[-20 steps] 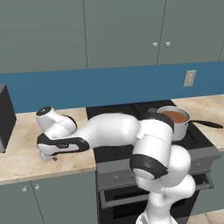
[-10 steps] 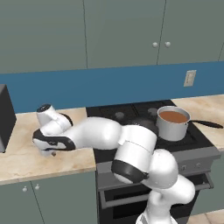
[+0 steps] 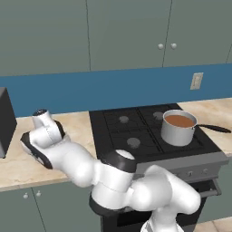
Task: Pick up the sugar cube(s) and place them in the saucepan with hot chocolate.
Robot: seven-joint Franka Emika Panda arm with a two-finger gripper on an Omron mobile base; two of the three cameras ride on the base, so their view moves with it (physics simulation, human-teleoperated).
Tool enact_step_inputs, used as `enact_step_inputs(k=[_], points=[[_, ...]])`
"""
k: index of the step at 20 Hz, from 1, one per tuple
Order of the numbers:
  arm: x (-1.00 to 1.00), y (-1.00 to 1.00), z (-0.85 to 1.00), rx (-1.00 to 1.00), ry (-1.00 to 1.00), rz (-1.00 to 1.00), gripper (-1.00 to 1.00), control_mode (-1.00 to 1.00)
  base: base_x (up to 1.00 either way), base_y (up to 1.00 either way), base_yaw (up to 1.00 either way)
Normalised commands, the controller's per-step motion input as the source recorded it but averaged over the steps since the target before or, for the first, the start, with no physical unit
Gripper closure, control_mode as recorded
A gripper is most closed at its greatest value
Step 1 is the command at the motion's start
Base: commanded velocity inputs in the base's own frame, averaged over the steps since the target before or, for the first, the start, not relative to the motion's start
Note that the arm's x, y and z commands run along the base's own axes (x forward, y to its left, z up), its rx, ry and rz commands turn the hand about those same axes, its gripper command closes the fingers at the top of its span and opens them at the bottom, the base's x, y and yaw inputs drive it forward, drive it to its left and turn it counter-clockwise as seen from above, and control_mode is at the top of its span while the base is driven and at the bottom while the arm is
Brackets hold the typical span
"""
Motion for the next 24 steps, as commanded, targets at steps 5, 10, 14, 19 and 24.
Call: enact_step_inputs(k=[5,10,14,19,24], points=[[0.00,-0.02,-0.37,0.01,-0.04,0.00,-1.00,-1.00,0.00,0.00,0.00],[0.06,0.00,-0.35,0.00,-0.12,0.00,-1.00,-1.00,0.00,0.00,0.00],[0.18,0.00,-0.14,0.00,-0.04,0.00,-1.00,-1.00,0.00,0.00,0.00],[0.26,0.00,-0.10,0.02,0.00,0.00,-1.00,-1.00,0.00,0.00,0.00],[0.31,0.00,-0.05,0.07,0.00,0.00,-1.00,-1.00,0.00,0.00,0.00]])
